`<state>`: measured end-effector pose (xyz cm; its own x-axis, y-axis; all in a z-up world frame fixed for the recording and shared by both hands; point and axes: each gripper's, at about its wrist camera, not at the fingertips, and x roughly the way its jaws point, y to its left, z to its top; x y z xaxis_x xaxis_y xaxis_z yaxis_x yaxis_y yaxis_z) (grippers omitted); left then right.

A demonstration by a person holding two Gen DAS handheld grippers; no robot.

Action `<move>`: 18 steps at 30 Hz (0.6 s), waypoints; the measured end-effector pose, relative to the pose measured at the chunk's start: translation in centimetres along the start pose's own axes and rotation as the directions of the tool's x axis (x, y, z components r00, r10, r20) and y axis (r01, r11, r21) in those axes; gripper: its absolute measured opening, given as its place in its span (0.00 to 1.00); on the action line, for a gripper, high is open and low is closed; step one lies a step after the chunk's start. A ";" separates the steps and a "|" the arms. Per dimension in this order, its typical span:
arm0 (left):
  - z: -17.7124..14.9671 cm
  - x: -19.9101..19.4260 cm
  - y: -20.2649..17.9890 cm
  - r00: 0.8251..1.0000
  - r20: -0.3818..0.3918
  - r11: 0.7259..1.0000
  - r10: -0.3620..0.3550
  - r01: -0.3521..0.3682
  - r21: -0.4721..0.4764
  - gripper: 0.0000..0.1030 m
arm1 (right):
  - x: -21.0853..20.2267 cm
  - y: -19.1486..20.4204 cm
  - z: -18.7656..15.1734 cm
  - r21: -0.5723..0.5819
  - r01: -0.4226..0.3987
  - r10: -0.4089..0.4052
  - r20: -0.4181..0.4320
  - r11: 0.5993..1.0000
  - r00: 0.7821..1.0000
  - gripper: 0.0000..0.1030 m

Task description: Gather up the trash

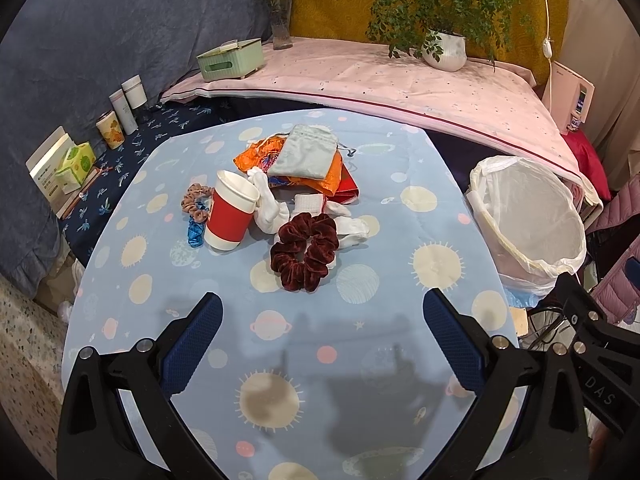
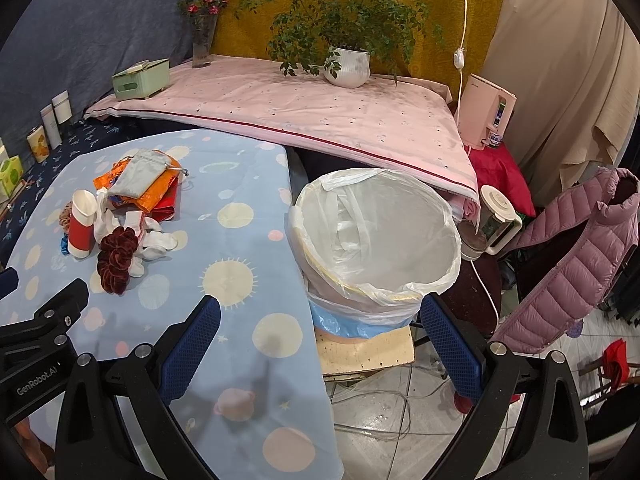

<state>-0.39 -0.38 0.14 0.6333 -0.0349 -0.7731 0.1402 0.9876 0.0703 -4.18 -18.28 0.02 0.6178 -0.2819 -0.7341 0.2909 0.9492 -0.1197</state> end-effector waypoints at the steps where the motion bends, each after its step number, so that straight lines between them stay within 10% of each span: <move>1: 0.0 0.0 0.0 1.000 0.000 1.000 0.000 0.000 0.000 0.93 | 0.0 0.0 0.0 0.000 0.000 0.000 0.000 1.000 1.000 0.93; 18: 0.7 -0.2 -0.4 1.000 0.001 0.999 -0.030 0.030 0.011 0.93 | 0.0 -0.1 0.0 0.003 0.002 -0.002 0.004 1.000 1.000 0.93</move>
<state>-0.03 -0.87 0.66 0.6297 -0.0647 -0.7741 0.1675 0.9844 0.0540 -4.18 -18.43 0.06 0.6202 -0.2845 -0.7311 0.2942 0.9483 -0.1195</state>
